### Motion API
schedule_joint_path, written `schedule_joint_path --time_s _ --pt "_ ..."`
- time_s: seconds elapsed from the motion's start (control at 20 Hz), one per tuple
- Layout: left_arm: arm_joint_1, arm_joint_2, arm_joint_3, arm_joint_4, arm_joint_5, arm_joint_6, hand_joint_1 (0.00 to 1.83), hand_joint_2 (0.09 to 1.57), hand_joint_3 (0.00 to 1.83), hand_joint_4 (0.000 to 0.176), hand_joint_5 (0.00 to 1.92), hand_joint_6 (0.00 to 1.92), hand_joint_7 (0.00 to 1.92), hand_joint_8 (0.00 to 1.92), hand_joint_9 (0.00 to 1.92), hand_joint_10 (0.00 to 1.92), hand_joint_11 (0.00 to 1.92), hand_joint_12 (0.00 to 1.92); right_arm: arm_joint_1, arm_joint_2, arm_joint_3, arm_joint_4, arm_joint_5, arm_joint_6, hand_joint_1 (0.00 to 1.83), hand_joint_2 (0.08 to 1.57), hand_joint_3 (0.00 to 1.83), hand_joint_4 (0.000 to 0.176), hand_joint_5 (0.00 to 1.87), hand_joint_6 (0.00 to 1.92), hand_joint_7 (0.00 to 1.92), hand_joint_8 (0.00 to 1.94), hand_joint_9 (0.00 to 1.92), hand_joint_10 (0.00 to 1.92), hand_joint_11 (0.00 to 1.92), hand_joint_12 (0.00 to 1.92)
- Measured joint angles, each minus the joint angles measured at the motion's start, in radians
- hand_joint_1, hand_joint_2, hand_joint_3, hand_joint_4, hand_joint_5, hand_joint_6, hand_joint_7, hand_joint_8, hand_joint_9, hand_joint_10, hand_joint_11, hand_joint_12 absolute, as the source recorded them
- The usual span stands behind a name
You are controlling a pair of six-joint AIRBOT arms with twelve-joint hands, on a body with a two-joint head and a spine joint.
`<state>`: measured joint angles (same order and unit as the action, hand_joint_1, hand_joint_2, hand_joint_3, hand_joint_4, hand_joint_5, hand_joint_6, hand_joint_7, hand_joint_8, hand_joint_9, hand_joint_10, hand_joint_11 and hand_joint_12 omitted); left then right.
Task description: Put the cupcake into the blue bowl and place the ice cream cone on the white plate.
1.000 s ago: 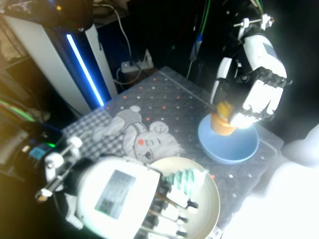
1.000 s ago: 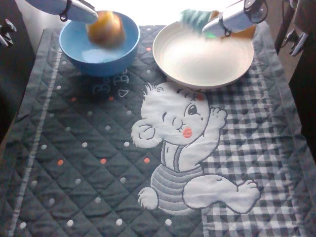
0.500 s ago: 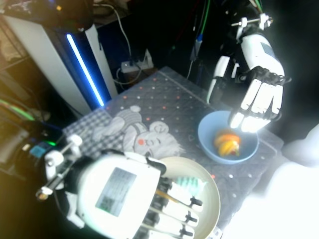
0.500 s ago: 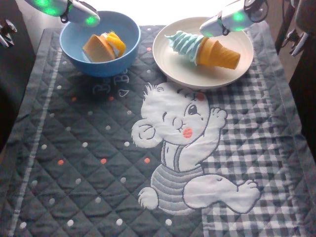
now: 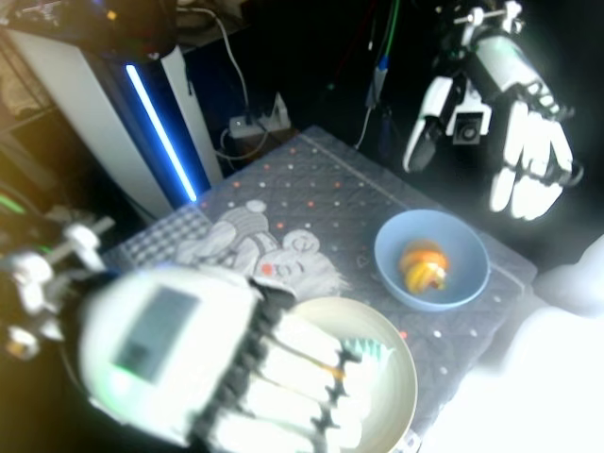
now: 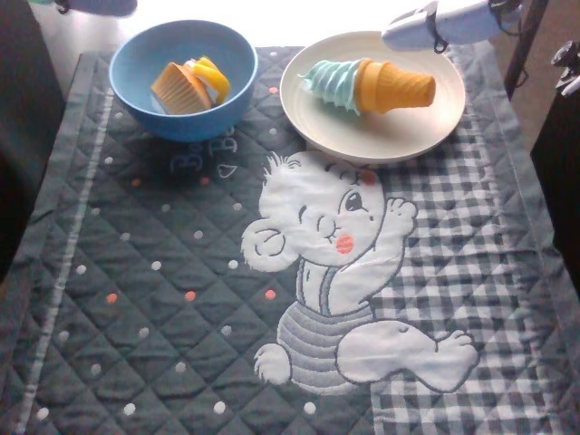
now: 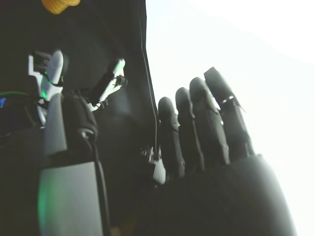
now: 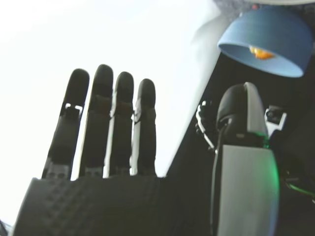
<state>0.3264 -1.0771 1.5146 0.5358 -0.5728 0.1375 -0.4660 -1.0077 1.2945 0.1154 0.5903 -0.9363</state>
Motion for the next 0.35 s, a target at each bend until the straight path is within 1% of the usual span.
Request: schedule_joint_path --time_s 0.05,0.1,0.15,0.2,0.25,0.3,0.35 --pt "0.007 0.013 -0.013 -0.024 -0.023 0.015 1.06 0.91 0.0 0.041 0.41 0.0 0.4 0.01 0.4 0.01 0.22 0.5 -0.005 0.011 -0.014 0.0 0.018 0.0 0.74 0.83 0.0 0.058 0.4 0.0 0.42 0.0 0.43 0.0 0.0 1.09" --pt "0.039 0.044 -0.047 -0.089 -0.081 0.061 1.06 0.94 0.0 0.072 0.41 0.0 0.43 0.0 0.43 0.0 0.24 0.47 -0.019 0.04 -0.047 0.001 0.083 0.0 0.71 0.84 0.0 0.065 0.35 0.0 0.38 0.0 0.43 0.0 0.0 1.04" --pt "0.074 0.067 -0.072 -0.135 -0.124 0.092 1.05 0.95 0.0 0.086 0.4 0.0 0.43 0.0 0.43 0.0 0.23 0.45 -0.035 0.066 -0.077 0.003 0.134 0.0 0.75 0.85 0.0 0.061 0.35 0.0 0.38 0.0 0.43 0.0 0.02 1.04" --pt "0.106 0.08 -0.09 -0.164 -0.153 0.115 1.06 0.96 0.01 0.085 0.39 0.0 0.44 0.0 0.44 0.01 0.24 0.45 -0.052 0.087 -0.106 0.004 0.183 0.0 0.78 0.83 0.0 0.06 0.35 0.0 0.38 0.0 0.43 0.0 0.08 1.0" --pt "0.144 0.087 -0.109 -0.204 -0.183 0.14 1.05 0.92 0.0 0.054 0.39 0.0 0.44 0.0 0.47 0.0 0.28 0.51 -0.075 0.109 -0.138 0.001 0.244 0.0 0.8 0.83 0.0 0.06 0.33 0.0 0.38 0.0 0.44 0.0 0.13 0.91" --pt "0.171 0.089 -0.122 -0.236 -0.214 0.153 1.03 0.9 0.0 0.053 0.39 0.0 0.45 0.0 0.5 0.01 0.3 0.54 -0.089 0.123 -0.16 0.001 0.284 0.0 0.78 0.86 0.01 0.054 0.3 0.0 0.36 0.0 0.43 0.0 0.13 0.89" --pt "0.209 0.092 -0.143 -0.283 -0.265 0.174 1.05 0.89 0.0 0.05 0.37 0.0 0.44 0.0 0.5 0.0 0.26 0.6 -0.107 0.139 -0.185 -0.002 0.329 0.0 0.77 0.9 0.0 0.054 0.26 0.0 0.34 0.0 0.4 0.0 0.1 0.84"
